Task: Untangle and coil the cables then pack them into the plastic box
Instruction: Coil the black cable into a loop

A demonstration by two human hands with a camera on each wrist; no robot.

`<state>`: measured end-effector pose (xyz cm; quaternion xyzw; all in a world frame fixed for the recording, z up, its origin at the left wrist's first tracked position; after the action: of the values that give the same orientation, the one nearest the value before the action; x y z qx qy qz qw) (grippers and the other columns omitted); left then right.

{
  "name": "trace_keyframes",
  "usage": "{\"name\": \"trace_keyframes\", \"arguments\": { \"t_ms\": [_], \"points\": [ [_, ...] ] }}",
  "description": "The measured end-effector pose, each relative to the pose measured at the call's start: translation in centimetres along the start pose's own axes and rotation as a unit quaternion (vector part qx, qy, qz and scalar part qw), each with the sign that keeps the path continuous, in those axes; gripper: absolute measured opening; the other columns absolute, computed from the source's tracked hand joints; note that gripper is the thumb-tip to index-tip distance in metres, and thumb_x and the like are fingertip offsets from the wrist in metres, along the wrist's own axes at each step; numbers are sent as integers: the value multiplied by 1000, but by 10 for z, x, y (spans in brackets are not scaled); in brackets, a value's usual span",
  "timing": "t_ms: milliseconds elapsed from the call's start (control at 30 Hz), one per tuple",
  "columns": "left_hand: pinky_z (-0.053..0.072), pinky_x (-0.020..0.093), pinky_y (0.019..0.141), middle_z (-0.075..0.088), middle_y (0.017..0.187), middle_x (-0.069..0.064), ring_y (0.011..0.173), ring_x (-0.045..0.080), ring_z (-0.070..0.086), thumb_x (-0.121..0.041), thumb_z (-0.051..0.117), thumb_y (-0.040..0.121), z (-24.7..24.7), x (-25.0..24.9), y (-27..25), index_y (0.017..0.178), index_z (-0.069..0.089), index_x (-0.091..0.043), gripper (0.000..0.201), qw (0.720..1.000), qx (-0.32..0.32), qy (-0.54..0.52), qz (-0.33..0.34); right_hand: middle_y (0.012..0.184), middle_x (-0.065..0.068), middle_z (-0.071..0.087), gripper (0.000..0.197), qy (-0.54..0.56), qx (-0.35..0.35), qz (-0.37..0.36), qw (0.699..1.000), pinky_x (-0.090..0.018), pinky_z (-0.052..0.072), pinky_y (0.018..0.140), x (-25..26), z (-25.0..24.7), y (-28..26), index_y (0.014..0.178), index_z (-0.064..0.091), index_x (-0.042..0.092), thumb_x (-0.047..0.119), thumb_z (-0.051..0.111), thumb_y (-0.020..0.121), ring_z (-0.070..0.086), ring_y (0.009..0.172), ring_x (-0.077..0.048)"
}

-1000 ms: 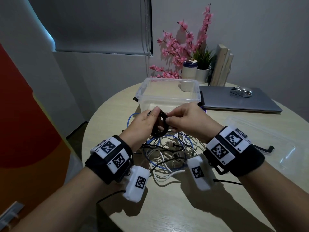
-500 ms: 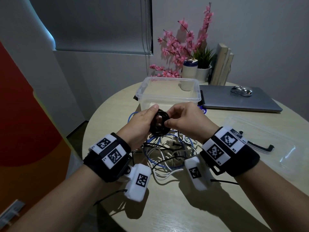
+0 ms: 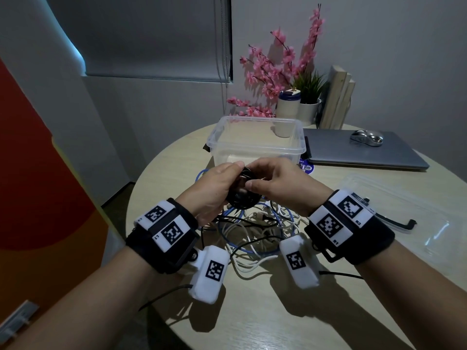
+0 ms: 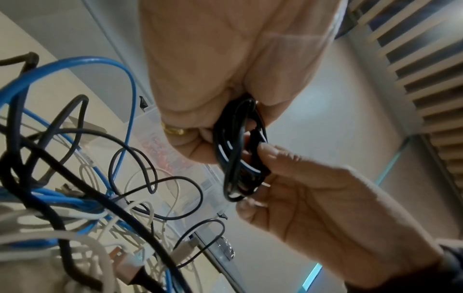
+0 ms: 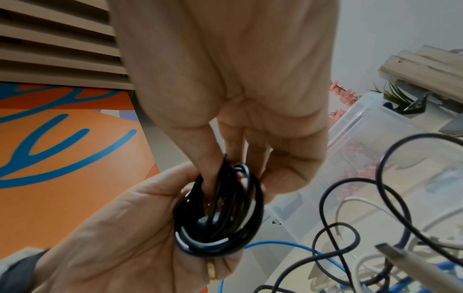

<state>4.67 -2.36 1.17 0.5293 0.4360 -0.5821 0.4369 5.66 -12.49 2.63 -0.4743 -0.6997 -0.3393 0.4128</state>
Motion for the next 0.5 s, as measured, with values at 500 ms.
{"name": "trace_keyframes", "arguments": {
  "t_ms": [500],
  "points": [
    [49, 30, 62, 65, 78, 4, 69, 18, 65, -27, 31, 103, -6, 1, 2, 91, 51, -14, 27, 988, -35, 128, 85, 83, -9, 66, 25, 146, -52, 26, 988, -26, 48, 57, -1, -15, 1, 87, 67, 14, -6, 54, 89, 61, 73, -21]
  ]
}}
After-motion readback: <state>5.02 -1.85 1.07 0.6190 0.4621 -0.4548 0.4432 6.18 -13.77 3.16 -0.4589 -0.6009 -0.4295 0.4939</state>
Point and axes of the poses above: each hand's wrist, its own y-axis towards the middle knuckle, its own z-axis out of the palm, x = y × z, the point moved 8 cm from there along y, towards the middle knuckle
